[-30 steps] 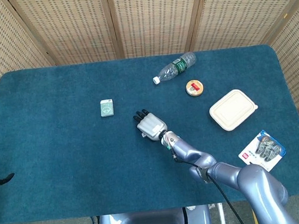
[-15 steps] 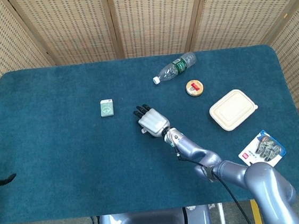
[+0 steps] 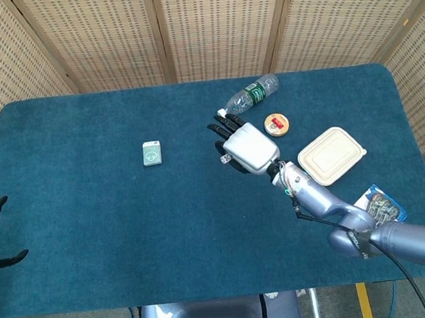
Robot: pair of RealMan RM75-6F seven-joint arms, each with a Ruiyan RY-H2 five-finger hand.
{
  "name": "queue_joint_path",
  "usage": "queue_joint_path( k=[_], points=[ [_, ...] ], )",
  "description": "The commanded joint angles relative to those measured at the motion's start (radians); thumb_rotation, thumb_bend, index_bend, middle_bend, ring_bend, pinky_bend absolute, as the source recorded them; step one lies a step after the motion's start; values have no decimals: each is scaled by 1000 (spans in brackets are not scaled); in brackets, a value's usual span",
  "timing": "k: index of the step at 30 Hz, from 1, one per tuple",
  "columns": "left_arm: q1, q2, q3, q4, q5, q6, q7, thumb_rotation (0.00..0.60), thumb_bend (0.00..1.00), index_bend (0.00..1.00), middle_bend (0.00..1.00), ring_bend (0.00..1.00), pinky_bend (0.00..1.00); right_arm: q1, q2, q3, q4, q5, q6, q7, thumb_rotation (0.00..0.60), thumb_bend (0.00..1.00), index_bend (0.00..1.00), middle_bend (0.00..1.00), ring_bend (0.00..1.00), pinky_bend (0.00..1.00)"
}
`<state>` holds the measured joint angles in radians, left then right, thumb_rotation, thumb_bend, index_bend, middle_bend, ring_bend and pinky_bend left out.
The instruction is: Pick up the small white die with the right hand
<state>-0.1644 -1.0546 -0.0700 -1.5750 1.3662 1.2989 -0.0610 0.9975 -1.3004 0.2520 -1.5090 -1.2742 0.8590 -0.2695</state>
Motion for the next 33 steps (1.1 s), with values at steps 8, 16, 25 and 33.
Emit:
queue_joint_path(
  k=[8, 16, 25, 33],
  points=[
    [3, 3, 3, 3, -1, 2, -12, 600, 0, 0, 0, 0, 0, -21, 77, 28, -109, 172, 14, -125, 600, 234, 0, 81, 40, 115],
    [11, 8, 5, 7, 3, 14, -30, 600, 0, 0, 0, 0, 0, -147, 187, 4, -204, 130, 131, -33, 600, 234, 0, 62, 23, 115],
    [23, 10, 15, 3, 28, 40, -36, 600, 0, 0, 0, 0, 0, -426, 191, -139, -99, -47, 415, 186, 600, 114, 0, 32, 0, 115],
    [35, -15, 20, 16, 58, 85, 3, 600, 0, 0, 0, 0, 0, -659, 107, -229, 23, -57, 600, 347, 600, 0, 0, 0, 0, 81]
  ],
)
